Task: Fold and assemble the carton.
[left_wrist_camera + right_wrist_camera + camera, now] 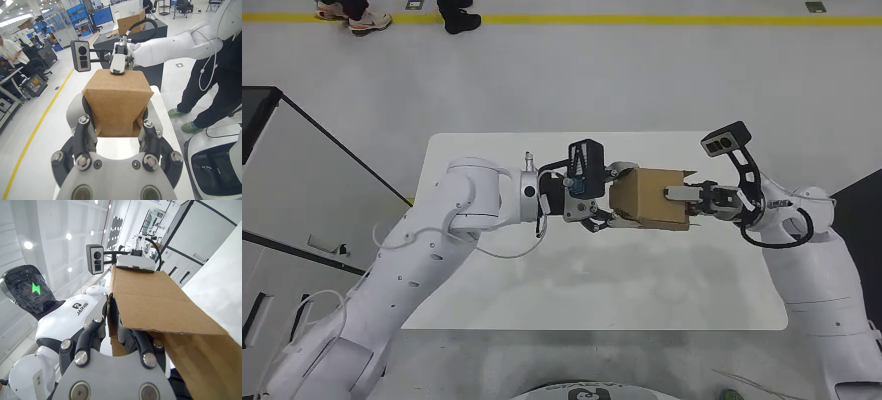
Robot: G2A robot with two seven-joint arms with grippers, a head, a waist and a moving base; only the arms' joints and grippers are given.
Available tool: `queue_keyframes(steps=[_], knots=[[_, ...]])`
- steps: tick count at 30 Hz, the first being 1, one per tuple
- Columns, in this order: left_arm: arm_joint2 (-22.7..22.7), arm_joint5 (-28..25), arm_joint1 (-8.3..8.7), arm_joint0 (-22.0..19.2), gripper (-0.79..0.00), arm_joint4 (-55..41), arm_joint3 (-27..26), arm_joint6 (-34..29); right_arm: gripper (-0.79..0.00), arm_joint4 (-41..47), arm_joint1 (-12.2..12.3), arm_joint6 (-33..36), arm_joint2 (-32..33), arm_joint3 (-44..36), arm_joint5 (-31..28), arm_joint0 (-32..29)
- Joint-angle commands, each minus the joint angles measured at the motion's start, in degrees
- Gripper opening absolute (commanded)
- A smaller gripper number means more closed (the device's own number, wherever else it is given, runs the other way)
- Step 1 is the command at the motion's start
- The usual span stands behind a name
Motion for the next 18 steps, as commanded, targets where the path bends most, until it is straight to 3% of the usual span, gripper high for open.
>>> queue_keyframes(steps=[1,11,13,18], knots=[[-0.78,0.17,0.1,0.18,0.0,0.03,-0.79,0.39,-0.785,2.74,-0.13,1.52,0.28,1.26,-1.37,0.09],[-7.27,1.92,1.34,3.77,0.0,2.05,-5.67,0.23,-0.785,7.59,-0.58,6.68,0.9,8.64,-1.59,2.47],[-8.11,2.04,1.54,4.59,-0.776,2.35,-6.36,0.16,-0.785,7.25,-0.62,6.68,0.76,9.19,-1.59,2.73],[-8.54,1.85,1.86,5.76,-0.785,3.25,-7.19,-1.91,-0.785,6.51,-0.61,6.68,1.01,9.5,-1.59,2.99]])
